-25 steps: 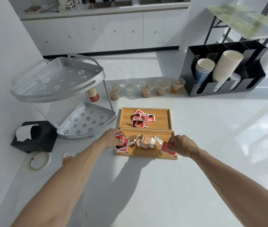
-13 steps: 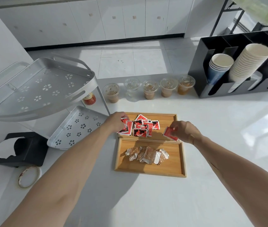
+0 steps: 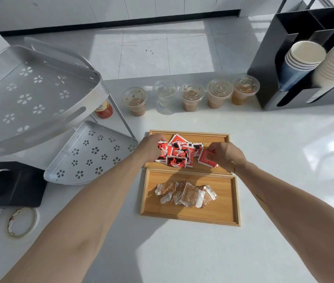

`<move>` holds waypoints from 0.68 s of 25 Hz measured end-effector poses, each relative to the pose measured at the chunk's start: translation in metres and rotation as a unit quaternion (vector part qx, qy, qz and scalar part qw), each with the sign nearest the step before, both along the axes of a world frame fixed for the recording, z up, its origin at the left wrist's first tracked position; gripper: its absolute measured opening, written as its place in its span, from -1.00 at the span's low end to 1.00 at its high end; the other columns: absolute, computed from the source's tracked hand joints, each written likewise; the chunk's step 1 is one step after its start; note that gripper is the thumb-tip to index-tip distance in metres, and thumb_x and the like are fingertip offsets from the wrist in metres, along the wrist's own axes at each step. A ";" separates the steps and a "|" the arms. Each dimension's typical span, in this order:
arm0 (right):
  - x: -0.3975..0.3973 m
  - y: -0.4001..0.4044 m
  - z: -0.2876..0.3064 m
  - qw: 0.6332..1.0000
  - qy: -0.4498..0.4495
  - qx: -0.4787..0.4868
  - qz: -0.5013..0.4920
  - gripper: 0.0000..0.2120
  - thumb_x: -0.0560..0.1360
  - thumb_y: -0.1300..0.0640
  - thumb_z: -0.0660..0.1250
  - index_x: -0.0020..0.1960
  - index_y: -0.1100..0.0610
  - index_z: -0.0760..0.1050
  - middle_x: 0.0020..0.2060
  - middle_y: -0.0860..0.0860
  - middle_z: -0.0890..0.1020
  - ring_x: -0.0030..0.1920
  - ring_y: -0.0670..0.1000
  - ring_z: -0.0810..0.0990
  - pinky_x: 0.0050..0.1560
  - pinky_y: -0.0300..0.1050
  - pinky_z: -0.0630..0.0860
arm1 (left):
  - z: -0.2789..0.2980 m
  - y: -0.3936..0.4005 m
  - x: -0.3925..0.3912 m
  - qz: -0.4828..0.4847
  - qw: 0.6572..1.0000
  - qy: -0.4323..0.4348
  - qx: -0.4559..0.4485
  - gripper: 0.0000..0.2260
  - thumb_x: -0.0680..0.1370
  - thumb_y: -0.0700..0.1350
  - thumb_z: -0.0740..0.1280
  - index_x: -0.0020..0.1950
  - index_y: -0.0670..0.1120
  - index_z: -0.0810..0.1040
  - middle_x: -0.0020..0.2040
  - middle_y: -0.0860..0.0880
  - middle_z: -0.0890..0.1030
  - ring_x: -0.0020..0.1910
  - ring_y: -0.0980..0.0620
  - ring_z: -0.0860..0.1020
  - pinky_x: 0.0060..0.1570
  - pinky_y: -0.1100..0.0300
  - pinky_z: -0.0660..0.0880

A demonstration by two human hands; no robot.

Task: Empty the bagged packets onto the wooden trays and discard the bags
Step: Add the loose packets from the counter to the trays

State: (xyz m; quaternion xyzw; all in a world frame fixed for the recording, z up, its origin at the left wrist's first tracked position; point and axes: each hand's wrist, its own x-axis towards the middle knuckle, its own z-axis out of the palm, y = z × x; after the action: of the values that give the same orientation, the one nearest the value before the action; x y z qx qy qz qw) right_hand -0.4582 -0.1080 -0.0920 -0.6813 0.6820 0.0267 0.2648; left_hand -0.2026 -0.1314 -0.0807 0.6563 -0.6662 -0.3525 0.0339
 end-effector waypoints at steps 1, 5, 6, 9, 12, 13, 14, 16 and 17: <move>0.000 0.001 -0.002 1.000 0.004 -0.014 -0.001 -0.76 0.56 -0.03 0.29 0.17 0.00 0.60 0.01 0.04 0.70 -0.05 0.09 0.64 -0.15 -0.01 0.62 | -0.005 0.002 -0.001 -0.002 1.000 -0.006 -0.010 -0.66 0.53 -0.32 0.32 0.26 -0.05 0.49 0.23 -0.10 0.56 0.11 -0.05 0.57 -0.24 0.22 0.52; 0.003 0.005 -0.005 0.998 0.008 -0.064 -0.008 -0.76 0.55 -0.04 0.33 0.17 0.01 0.60 0.04 0.03 0.66 0.00 0.08 0.61 -0.18 -0.07 0.56 | -0.011 0.008 -0.003 -0.011 0.998 -0.040 -0.054 -0.61 0.52 -0.29 0.35 0.30 -0.01 0.45 0.33 -0.13 0.50 0.21 -0.10 0.55 0.00 0.06 0.58; 0.004 0.006 -0.005 0.997 0.010 -0.070 -0.012 -0.76 0.55 -0.04 0.34 0.17 0.01 0.60 0.04 0.03 0.65 0.01 0.09 0.60 -0.16 -0.07 0.55 | -0.011 0.010 -0.003 -0.016 0.996 -0.057 -0.068 -0.60 0.52 -0.28 0.35 0.32 -0.01 0.44 0.34 -0.13 0.48 0.22 -0.11 0.55 0.04 0.02 0.58; 0.005 0.012 -0.005 0.996 0.017 -0.085 -0.024 -0.74 0.54 -0.07 0.34 0.18 0.00 0.58 0.05 0.04 0.62 0.05 0.10 0.57 -0.08 -0.02 0.58 | -0.007 0.019 -0.006 -0.047 0.986 -0.115 -0.111 -0.58 0.56 -0.26 0.32 0.39 -0.03 0.37 0.38 -0.10 0.45 0.23 -0.12 0.54 0.05 -0.04 0.57; 0.006 0.019 -0.001 0.995 0.028 -0.096 -0.023 -0.70 0.55 -0.08 0.31 0.21 0.02 0.55 0.10 0.06 0.61 0.10 0.10 0.55 0.00 0.07 0.59 | -0.003 0.027 -0.005 -0.054 0.978 -0.147 -0.136 -0.58 0.58 -0.23 0.30 0.42 -0.05 0.33 0.39 -0.09 0.44 0.23 -0.13 0.55 0.02 -0.04 0.57; 0.007 0.023 0.002 0.994 0.033 -0.099 -0.017 -0.69 0.56 -0.08 0.30 0.23 0.03 0.54 0.12 0.07 0.60 0.11 0.10 0.55 0.03 0.07 0.58 | 0.000 0.031 -0.005 -0.048 0.979 -0.147 -0.136 -0.59 0.59 -0.22 0.30 0.42 -0.05 0.33 0.39 -0.09 0.45 0.23 -0.13 0.55 0.01 -0.04 0.57; 0.007 0.027 0.007 0.994 0.040 -0.101 -0.010 -0.68 0.56 -0.09 0.28 0.25 0.03 0.53 0.14 0.07 0.60 0.13 0.10 0.54 0.06 0.07 0.57 | 0.003 0.035 -0.004 -0.042 0.980 -0.142 -0.135 -0.61 0.60 -0.20 0.28 0.42 -0.05 0.34 0.38 -0.09 0.46 0.22 -0.13 0.56 0.01 -0.04 0.56; 0.008 0.036 0.017 0.993 0.057 -0.102 0.005 -0.66 0.58 -0.10 0.25 0.27 0.03 0.52 0.18 0.07 0.59 0.16 0.10 0.53 0.12 0.07 0.54 | 0.013 0.045 0.000 -0.032 0.983 -0.128 -0.128 -0.65 0.61 -0.15 0.26 0.40 -0.04 0.36 0.35 -0.08 0.49 0.21 -0.11 0.56 0.02 -0.02 0.55; 0.008 0.041 0.022 0.992 0.066 -0.103 0.014 -0.66 0.58 -0.11 0.23 0.28 0.02 0.51 0.19 0.06 0.60 0.17 0.10 0.53 0.14 0.06 0.52 | 0.019 0.051 0.003 -0.028 0.985 -0.121 -0.122 -0.66 0.62 -0.12 0.25 0.40 -0.04 0.38 0.34 -0.08 0.50 0.22 -0.11 0.56 0.03 -0.02 0.55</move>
State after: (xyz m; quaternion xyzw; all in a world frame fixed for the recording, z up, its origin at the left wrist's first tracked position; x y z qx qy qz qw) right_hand -0.4501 -0.0667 -0.0703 -0.7109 0.6876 0.0051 0.1474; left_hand -0.2001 -0.0809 -0.0618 0.6659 -0.7218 -0.1873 0.0228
